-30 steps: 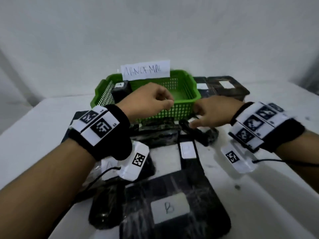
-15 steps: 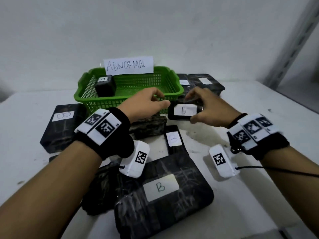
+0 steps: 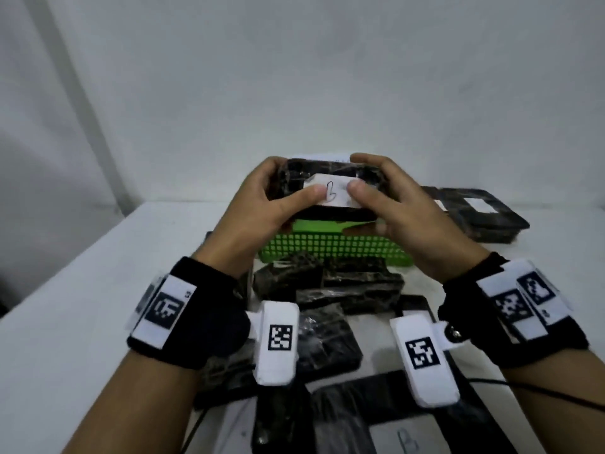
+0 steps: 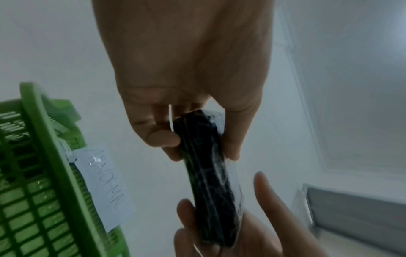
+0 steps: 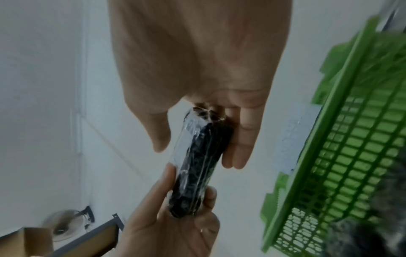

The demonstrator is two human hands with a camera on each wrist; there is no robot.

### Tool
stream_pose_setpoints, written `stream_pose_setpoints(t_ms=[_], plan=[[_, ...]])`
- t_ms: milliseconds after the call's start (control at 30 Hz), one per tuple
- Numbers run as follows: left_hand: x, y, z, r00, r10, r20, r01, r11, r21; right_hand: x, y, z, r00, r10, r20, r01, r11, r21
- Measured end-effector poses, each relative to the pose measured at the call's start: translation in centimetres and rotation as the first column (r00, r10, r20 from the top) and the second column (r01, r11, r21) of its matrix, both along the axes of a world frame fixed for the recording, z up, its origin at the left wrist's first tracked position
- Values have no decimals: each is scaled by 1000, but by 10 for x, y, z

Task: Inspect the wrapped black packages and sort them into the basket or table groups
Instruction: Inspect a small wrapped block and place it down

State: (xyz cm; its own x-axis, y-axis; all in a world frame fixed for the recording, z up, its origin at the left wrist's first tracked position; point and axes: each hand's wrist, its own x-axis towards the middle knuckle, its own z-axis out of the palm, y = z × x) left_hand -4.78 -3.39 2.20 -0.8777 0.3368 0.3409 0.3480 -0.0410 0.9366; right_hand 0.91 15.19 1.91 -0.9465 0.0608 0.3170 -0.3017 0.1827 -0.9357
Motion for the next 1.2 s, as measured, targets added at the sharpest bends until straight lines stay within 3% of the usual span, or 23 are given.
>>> stream_pose_setpoints(t_ms=[167,533,733,867,1000,1200], plan=[[-9,-7,8,998,-32,-58,30,999,-44,-21,-5,10,995,-32,-96,30,999,-21],[-28,39,-18,999,-33,-5,33,999,-13,-32,31,-7,991,-123,-50,124,992,15],[-19,43,-24,998,-60,10,60,998,34,-27,36,-6,996,-89,-10,89,989,115],[-12,45,-25,993,-90,78,85,995,59,-18,39,-4,998,-61,15,60,997,43],[-9,44,-25,996,-81,21,81,997,3,-11,40,-4,998,-57,10,57,998,5],[-4,38,-22,996,-91,-18,92,995,39,-11,27,-7,988,-141,-64,141,990,-8]])
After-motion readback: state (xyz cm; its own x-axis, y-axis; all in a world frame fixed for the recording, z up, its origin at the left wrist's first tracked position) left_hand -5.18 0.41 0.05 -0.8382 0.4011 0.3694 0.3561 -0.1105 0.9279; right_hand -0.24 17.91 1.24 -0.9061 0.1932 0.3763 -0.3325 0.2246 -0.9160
